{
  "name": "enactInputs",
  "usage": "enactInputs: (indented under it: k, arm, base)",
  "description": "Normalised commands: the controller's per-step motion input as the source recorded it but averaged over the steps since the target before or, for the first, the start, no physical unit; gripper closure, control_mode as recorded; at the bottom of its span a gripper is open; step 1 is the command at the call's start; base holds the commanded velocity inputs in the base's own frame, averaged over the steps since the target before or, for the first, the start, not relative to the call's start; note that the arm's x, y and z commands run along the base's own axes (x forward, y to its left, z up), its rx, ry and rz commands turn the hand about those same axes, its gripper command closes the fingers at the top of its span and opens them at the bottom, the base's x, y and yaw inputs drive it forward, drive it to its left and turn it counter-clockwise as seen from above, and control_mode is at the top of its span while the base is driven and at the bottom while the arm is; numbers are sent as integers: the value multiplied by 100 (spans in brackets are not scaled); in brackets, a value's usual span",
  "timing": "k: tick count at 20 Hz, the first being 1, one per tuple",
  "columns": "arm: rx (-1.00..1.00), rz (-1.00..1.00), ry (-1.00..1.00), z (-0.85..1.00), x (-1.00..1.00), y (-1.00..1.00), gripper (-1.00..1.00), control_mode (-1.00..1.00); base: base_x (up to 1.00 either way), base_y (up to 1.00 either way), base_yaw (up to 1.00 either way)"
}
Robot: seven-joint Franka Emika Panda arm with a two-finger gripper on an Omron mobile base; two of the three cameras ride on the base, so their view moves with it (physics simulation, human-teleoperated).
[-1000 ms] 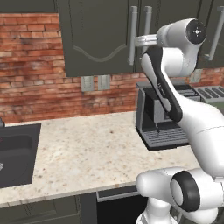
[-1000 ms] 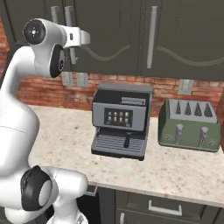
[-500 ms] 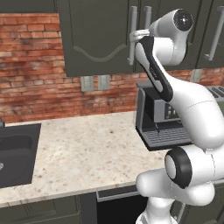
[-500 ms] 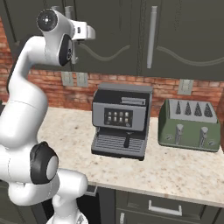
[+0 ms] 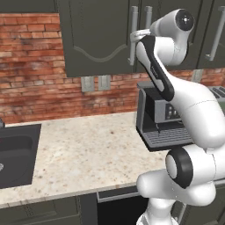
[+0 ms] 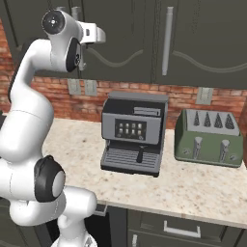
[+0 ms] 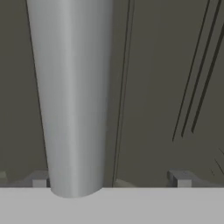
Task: The dining table condiment station is running low on mustard. Refill the condiment station by opening the cabinet and taking the mustard from the cabinet and placing it on the dining table.
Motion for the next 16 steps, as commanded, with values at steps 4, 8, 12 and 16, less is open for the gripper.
enactInputs:
  k: [4,8,12,16]
  arm:
    - [0,0,-1,-36,53,8,-100,-100]
    - [0,0,-6,-40,56,6,100,-100]
    - [0,0,-13,-46,57,0,100,-100]
    - [1,0,-5,-16,41,0,100,-100]
  base:
    - [0,0,0]
    - [0,0,0]
    - [0,0,0]
    - [0,0,0]
